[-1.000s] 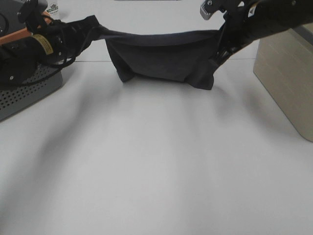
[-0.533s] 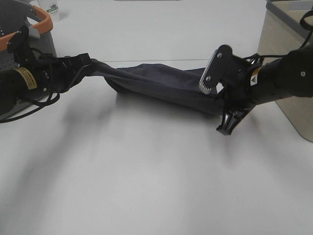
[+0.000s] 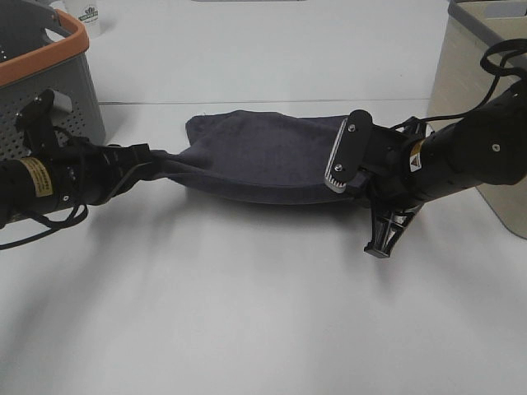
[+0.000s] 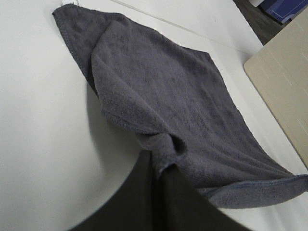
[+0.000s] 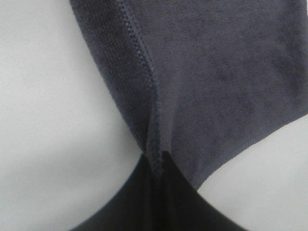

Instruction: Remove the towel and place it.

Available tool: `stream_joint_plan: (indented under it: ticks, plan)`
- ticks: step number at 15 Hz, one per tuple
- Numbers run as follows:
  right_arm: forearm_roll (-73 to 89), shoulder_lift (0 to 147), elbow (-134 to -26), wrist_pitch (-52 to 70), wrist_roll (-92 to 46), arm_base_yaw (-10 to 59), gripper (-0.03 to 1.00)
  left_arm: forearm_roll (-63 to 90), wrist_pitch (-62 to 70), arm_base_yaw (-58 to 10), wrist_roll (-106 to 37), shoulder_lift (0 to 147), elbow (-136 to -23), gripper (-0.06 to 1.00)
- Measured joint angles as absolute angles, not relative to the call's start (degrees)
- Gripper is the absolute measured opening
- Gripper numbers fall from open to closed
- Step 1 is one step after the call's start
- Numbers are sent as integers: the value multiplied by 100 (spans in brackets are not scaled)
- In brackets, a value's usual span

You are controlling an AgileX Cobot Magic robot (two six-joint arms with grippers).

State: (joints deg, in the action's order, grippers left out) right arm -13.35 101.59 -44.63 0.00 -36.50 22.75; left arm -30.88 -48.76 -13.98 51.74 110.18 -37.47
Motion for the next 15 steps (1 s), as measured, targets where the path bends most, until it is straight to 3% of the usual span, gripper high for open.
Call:
stream_joint_plan:
  ticks: [3, 5, 6, 8, 9, 11, 15]
  plan:
    - [-1266, 10342, -4463, 0, -3650, 2275, 3, -3088, -4876, -1398, 5197, 11018, -3558, 0]
    - [-1255, 10348, -4463, 0, -3650, 2280, 26, -3100, -4876, -1398, 5311, 11018, -3535, 8]
    - [-1255, 10348, -4463, 0, -3650, 2280, 35, -3100, -4876, -1398, 5340, 11018, -3535, 18]
    - [-1255, 10348, -4463, 0, -3650, 2280, 61, -3151, -4882, -1398, 5592, 11018, -3535, 50]
    - [-1255, 10348, -4463, 29, -3650, 2280, 66, -3260, -4916, -1398, 5770, 11007, -3535, 66]
    - [-1232, 10227, -4463, 298, -3650, 2280, 69, -3696, -4939, -1398, 6131, 10903, -3529, 80]
    - [-716, 9626, -4463, 613, -3650, 2280, 70, -4108, -4062, -1398, 6600, 10187, -3524, 82]
